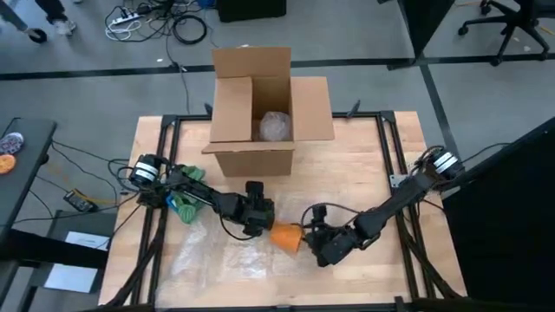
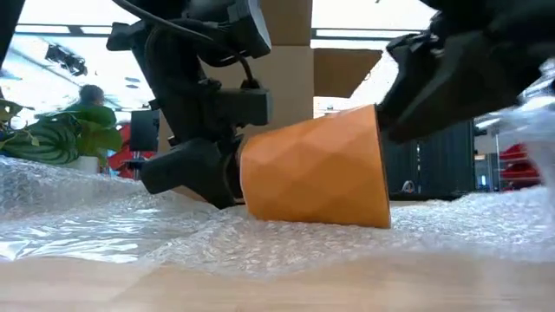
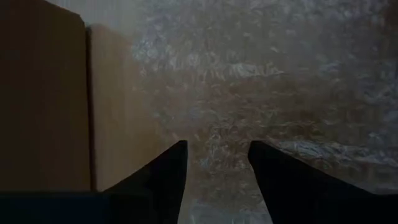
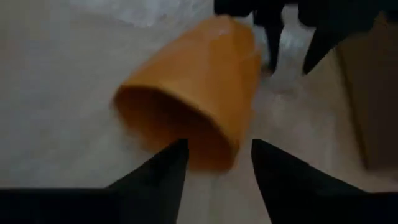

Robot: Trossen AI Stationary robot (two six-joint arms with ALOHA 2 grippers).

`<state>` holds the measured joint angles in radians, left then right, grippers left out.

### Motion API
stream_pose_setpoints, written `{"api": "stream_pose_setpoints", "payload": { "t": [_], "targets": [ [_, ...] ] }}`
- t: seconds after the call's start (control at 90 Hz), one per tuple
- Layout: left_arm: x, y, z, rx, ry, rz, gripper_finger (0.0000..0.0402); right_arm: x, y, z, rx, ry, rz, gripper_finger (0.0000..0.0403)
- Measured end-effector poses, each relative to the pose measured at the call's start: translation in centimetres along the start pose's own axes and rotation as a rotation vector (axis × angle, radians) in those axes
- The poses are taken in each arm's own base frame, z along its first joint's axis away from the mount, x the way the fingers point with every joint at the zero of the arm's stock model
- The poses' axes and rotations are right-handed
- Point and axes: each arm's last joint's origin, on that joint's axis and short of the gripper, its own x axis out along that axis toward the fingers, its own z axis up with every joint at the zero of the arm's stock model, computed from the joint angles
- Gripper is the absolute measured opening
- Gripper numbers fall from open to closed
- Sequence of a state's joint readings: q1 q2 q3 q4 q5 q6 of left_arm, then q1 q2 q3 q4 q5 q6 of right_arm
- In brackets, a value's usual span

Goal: Wrap mug
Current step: Wrap the orange mug with the bubble wrap

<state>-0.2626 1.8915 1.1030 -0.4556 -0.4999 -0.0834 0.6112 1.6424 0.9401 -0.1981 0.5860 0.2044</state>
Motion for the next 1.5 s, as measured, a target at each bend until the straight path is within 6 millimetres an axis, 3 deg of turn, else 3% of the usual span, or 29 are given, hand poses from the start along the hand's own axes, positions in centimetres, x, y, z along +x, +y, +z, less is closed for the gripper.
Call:
{"api": "stream_pose_setpoints", "payload": {
  "t": [0.222, 0.333, 0.478, 0.589, 0.7, 0.844, 0.956, 1.122, 1.222, 1.5],
  "targets": [
    [0.0, 0.0, 0.0, -0.025, 0.001, 0.000, 0.0168, -4.2, -0.7, -0.9, 0.248, 0.198, 0.219, 0.0159],
    [0.0, 0.0, 0.0, -0.026, 0.000, 0.000, 0.0168, -6.0, 0.3, -2.2, 0.349, 0.350, 0.296, 0.0158],
    [0.0, 0.0, 0.0, -0.036, -0.006, 0.000, 0.0168, -7.4, 2.5, -3.9, 0.359, 0.477, 0.320, 0.0158],
    [0.1, 0.0, 0.1, -0.046, -0.015, 0.000, 0.0168, -7.2, 4.8, -5.3, 0.292, 0.510, 0.314, 0.0158],
    [0.1, 0.0, 0.1, -0.047, -0.015, 0.006, 0.0168, -5.7, 7.1, -7.1, 0.213, 0.552, 0.292, 0.0158],
    [0.0, 0.2, 0.1, -0.040, -0.004, 0.059, 0.0168, -3.9, 8.4, -8.2, 0.154, 0.585, 0.241, 0.0145],
    [-0.6, 0.5, 0.3, -0.009, 0.041, 0.067, 0.0168, -3.9, 8.2, -8.0, 0.149, 0.586, 0.206, 0.0105],
    [-2.1, 1.3, 2.0, -0.015, 0.054, 0.101, 0.0168, -5.6, 6.4, -6.0, 0.151, 0.467, 0.125, 0.0012],
    [-3.7, 1.9, 3.2, -0.025, 0.051, 0.179, 0.0168, -6.7, 5.4, -3.9, 0.218, 0.331, 0.120, 0.0011],
    [-9.3, 1.7, 7.2, -0.038, -0.094, 0.212, 0.0168, -7.5, 1.9, -1.7, 0.260, 0.179, 0.024, 0.0002]
  ]
}}
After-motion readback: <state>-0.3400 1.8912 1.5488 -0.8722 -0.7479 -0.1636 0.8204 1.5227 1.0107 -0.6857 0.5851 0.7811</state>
